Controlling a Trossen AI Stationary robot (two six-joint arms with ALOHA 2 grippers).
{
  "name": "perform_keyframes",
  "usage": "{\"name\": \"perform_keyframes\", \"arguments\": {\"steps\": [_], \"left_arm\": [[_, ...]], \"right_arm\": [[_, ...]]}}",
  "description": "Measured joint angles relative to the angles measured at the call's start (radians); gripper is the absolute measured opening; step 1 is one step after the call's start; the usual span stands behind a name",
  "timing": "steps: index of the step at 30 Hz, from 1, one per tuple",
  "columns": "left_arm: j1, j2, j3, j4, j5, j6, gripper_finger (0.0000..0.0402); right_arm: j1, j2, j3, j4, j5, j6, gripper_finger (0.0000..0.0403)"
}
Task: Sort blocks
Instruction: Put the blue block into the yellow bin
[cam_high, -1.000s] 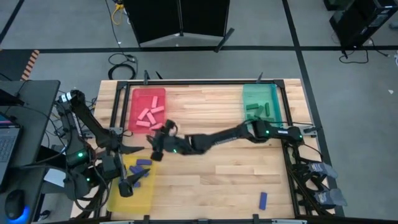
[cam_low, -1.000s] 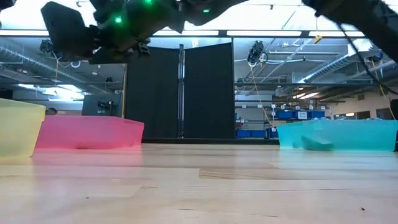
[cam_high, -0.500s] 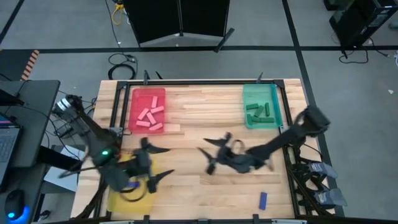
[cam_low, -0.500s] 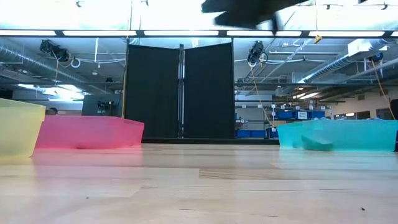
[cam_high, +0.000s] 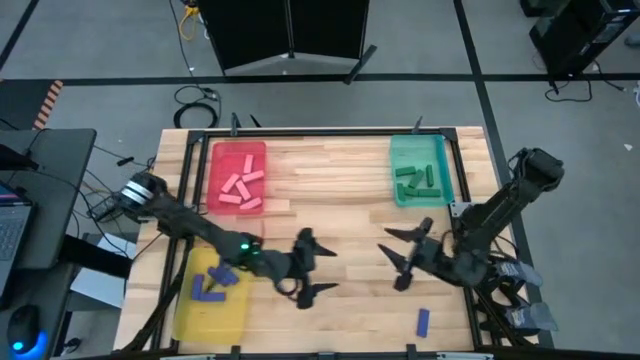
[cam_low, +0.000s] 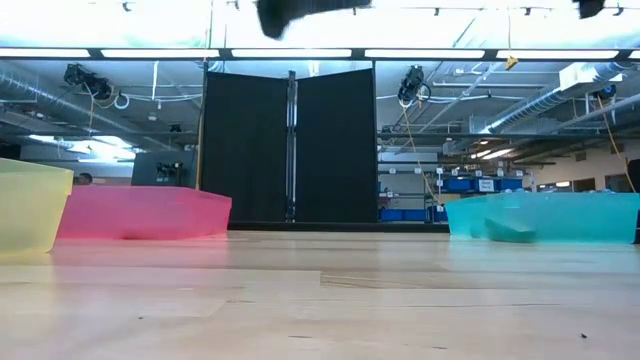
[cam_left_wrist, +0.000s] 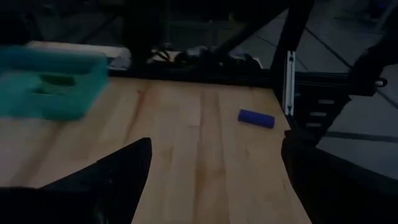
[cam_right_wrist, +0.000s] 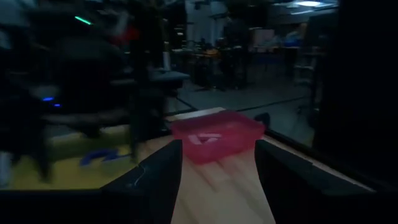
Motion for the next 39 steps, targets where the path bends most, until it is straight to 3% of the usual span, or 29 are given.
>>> {"name": "perform_keyframes", "arguments": {"steps": [7, 12, 17, 22, 25, 27, 34, 39], "left_arm": [[0.061, 0.196, 0.097, 0.040, 0.120, 0.000, 0.0366], [0.068, 0.221, 0.138, 0.045, 0.125, 0.018, 0.0366], [0.073, 0.180, 0.137, 0.075, 0.096, 0.041, 0.0366], [0.073, 0.144, 0.138, 0.076, 0.095, 0.052, 0.0366], [0.073, 0.129, 0.138, 0.082, 0.095, 0.058, 0.0366], [0.073, 0.125, 0.138, 0.081, 0.095, 0.071, 0.0366], [0.072, 0.124, 0.138, 0.072, 0.095, 0.072, 0.0366], [0.071, 0.115, 0.137, 0.038, 0.095, 0.075, 0.0366]], "right_arm": [[0.170, -0.016, -0.005, -0.021, 0.014, 0.042, 0.0213], [0.286, 0.036, -0.005, -0.135, -0.045, 0.315, 0.0207], [0.291, 0.165, -0.004, -0.222, -0.311, 0.683, 0.0174], [0.276, 0.278, 0.048, -0.263, -0.580, 0.873, 0.0102], [0.290, 0.284, 0.112, -0.446, -0.687, 1.003, 0.0034], [0.299, 0.275, 0.166, -0.617, -0.761, 1.099, 0.0012], [0.342, 0.269, 0.433, -1.240, -0.955, 1.427, 0.0007], [0.341, 0.344, 0.513, -1.431, -1.179, 1.576, 0.0005]]}}
